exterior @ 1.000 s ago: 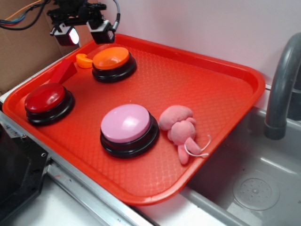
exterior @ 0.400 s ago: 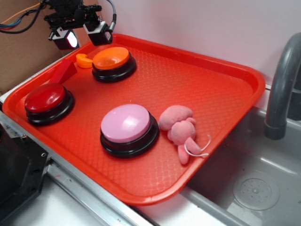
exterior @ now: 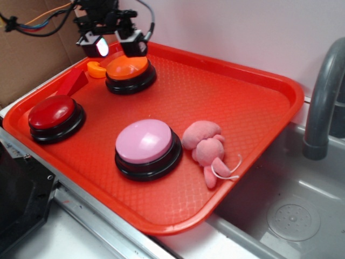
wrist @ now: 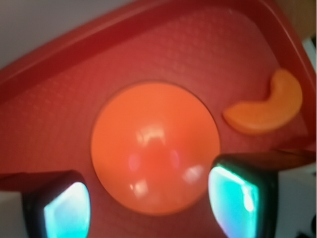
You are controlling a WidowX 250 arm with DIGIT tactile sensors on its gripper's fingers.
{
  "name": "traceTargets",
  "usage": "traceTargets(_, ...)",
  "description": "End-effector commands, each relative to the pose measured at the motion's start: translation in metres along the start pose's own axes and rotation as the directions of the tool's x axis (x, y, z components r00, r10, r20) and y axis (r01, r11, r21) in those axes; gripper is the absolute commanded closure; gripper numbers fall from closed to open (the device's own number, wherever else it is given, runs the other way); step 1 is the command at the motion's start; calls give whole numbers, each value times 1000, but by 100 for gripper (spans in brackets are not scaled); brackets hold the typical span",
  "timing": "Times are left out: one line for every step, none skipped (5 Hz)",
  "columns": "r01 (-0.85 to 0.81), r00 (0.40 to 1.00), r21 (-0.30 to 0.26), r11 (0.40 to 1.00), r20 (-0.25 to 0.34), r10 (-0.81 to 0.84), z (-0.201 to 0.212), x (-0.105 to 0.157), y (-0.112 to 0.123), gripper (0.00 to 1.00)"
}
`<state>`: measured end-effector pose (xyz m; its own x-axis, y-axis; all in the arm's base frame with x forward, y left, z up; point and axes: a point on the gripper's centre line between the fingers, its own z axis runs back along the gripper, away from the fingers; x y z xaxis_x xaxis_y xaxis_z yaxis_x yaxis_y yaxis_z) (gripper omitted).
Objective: Push the orange button.
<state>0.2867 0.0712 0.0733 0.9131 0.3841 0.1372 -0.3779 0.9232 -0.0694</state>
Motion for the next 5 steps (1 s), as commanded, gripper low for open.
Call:
traceTargets(72,997,42,997,24,-73,-6,15,0,0)
traceTargets(97,995,91,991,-3,-97,-17,18,9,0)
traceTargets(103,995,87,991,-6,-103,-19,19,10,0)
traceTargets(103,993,55,993,59,-106,3,13,7,0)
traceTargets(89,988,46,995,125,-94,29,3,10,0)
